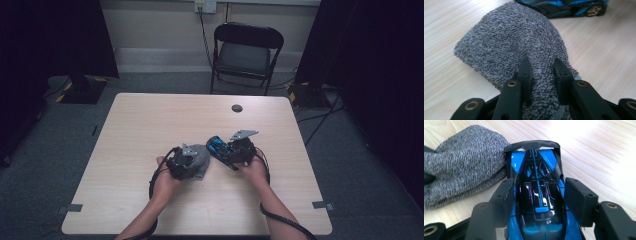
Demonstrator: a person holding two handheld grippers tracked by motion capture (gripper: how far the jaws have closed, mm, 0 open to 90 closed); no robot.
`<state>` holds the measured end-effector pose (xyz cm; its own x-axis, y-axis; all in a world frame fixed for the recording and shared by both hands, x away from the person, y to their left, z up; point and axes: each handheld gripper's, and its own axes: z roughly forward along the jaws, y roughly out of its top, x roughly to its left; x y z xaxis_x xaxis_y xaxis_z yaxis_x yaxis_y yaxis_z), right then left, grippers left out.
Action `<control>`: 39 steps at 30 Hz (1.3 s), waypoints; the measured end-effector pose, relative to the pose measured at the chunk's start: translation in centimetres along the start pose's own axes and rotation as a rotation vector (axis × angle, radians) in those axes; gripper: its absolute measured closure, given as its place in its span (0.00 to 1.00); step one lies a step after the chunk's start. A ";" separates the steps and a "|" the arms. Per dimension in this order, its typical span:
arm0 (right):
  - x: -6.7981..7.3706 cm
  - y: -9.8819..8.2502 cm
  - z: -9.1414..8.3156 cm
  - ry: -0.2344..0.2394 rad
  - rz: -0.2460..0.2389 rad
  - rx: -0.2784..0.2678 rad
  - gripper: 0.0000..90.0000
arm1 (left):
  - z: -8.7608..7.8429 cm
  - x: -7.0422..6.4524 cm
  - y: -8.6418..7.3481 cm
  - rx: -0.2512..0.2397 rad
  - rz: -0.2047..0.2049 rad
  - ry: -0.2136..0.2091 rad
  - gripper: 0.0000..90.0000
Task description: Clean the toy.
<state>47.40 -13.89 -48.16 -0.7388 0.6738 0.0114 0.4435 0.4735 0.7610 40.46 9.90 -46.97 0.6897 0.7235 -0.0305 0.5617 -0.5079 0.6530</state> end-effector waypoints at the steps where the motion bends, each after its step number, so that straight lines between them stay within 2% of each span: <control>1: 0.0 0.0 0.0 0.000 -0.001 0.002 0.46 | 0.1 -0.2 0.0 -0.001 0.001 -0.006 0.80; 3: 0.0 0.0 0.0 0.000 -0.001 0.002 0.46 | 0.1 -0.7 0.2 0.012 0.012 -0.022 0.80; 8: 0.0 0.0 0.0 -0.002 0.000 0.003 0.46 | 0.1 -1.2 0.3 0.011 0.016 -0.041 0.80; 19: 0.0 0.1 0.0 -0.004 0.000 0.005 0.46 | 0.4 -2.8 0.4 0.010 0.053 -0.074 0.80; 21: 0.0 0.1 0.0 -0.004 0.000 0.005 0.46 | 0.4 -3.1 0.4 0.007 0.051 -0.094 0.80; 26: 0.0 0.1 0.0 -0.003 -0.001 0.008 0.46 | 0.6 -4.0 0.6 0.015 0.076 -0.117 0.80; 30: 0.0 0.1 0.0 -0.003 -0.001 0.009 0.46 | 0.6 -4.4 0.6 0.018 0.081 -0.139 0.80; 33: 0.1 0.1 0.0 -0.005 -0.002 0.010 0.46 | 0.7 -5.0 0.8 0.012 0.101 -0.154 0.80; 39: 0.0 0.1 0.0 -0.004 -0.001 0.008 0.46 | 0.8 -5.5 0.9 0.008 0.116 -0.163 0.80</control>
<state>47.42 -13.81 -48.09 -0.7376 0.6751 0.0082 0.4465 0.4786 0.7560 37.54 5.13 -46.85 0.8144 0.5750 -0.0782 0.4776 -0.5876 0.6532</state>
